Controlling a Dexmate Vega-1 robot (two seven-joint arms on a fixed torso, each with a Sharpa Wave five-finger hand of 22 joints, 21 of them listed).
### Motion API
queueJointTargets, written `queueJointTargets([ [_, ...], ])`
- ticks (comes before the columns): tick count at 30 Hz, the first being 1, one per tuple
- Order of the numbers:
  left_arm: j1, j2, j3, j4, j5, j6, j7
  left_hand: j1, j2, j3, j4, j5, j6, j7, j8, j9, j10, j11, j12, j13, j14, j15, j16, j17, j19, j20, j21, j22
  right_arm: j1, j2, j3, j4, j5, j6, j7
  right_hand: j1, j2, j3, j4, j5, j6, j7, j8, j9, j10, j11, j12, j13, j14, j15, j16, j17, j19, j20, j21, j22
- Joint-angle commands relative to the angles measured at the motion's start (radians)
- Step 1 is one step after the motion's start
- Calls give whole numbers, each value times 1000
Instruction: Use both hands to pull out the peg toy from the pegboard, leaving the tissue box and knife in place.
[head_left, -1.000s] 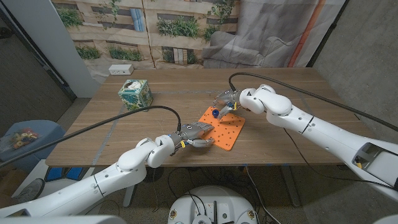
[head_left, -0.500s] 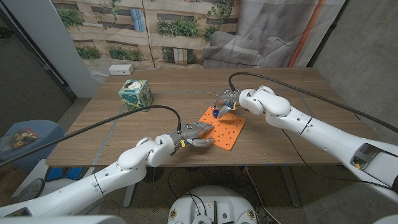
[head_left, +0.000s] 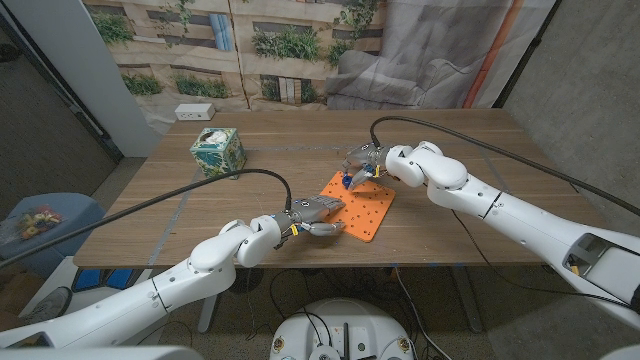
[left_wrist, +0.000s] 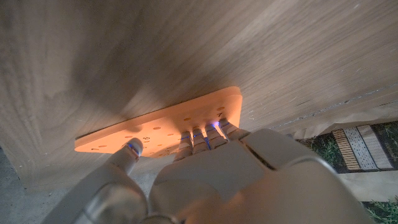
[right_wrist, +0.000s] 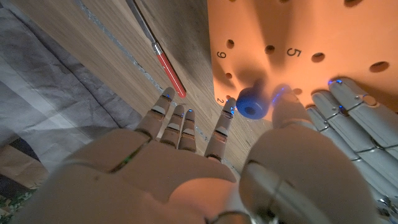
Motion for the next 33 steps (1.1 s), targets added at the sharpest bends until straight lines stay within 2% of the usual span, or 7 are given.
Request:
queueJointTargets([
  [1,-8,-2,4,4,-6,-11,-31,8,95,7,-2,3,38,13,5,3,36,9,7,4,25,0,5,1,14,-105,9,3,-14,-4,8,7,25,-21,-53,18,1,8,-1,-5,40,-2,26,8,21,-4,7,3,18,-7,10,7,17,-1,5,4],
  [17,-18,-7,10,11,-13,-14,-44,11,94,15,-7,2,48,17,6,3,42,9,7,4,31,0,6,1,17,-106,8,3,-22,-5,8,17,57,-34,-96,44,0,8,0,-12,124,-2,77,16,51,-14,12,8,45,-25,26,17,43,-10,4,4],
  [24,-24,-11,13,18,-16,-18,-46,12,94,19,-11,1,50,16,5,3,47,9,8,4,34,-1,6,1,18,-105,8,3,-21,-6,7,19,66,-36,-106,49,-1,7,1,-15,140,-6,89,18,62,-21,14,9,52,-30,30,20,51,-12,4,4],
  [33,-28,-15,15,22,-19,-17,-46,14,93,24,-14,0,55,16,5,3,52,10,8,4,39,2,6,1,21,-105,8,3,-21,-7,4,24,71,-38,-121,72,2,12,-3,-17,159,-24,104,22,69,-31,14,11,58,-37,34,24,62,-17,4,4],
])
